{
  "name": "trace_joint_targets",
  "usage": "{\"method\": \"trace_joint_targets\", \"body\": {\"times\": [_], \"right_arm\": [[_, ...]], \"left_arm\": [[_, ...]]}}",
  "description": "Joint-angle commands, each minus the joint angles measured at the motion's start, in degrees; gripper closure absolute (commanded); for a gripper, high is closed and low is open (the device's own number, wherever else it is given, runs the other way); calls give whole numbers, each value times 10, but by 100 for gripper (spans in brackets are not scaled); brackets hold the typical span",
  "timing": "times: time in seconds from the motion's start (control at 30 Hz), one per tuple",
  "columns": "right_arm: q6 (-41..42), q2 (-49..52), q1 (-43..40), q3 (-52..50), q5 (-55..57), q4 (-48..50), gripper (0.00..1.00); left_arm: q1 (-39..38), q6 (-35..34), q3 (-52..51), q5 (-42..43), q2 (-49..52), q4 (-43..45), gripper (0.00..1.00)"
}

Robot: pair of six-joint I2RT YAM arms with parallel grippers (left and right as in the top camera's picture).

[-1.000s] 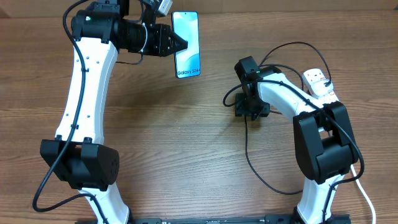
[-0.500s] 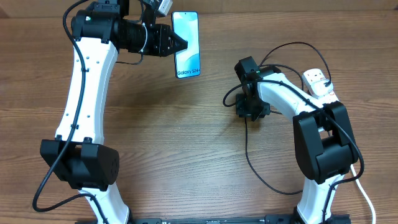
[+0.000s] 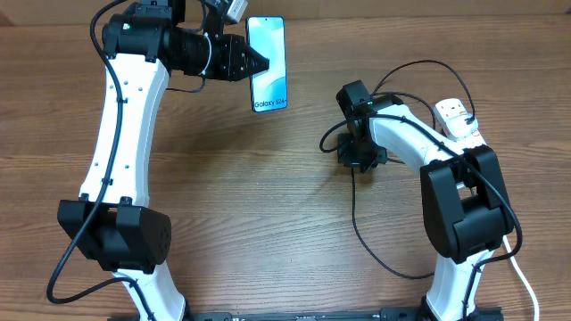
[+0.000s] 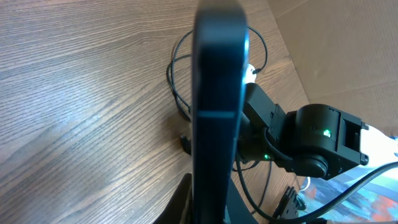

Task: Plug charger to phone and switch on socket
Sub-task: 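Lower the right gripper and close it on the USB-C plug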

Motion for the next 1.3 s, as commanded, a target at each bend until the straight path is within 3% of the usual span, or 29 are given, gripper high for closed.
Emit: {"method": "trace_joint_targets", "body": {"times": [0.0,0.23,0.53,1.27], "right_arm": [[2,23,-1,4,0,2,76],[2,25,-1,4,0,2,84],[2,25,-1,4,-2,-4,78],[2,26,-1,-4,-2,-12,81]], "left_arm": [[-4,-8,7,12,-4,4,96],[-3,-14,7,12,-4,4,96],[-4,-17,7,13,-4,4,96],[-4,-17,7,12,-4,2,96]]}}
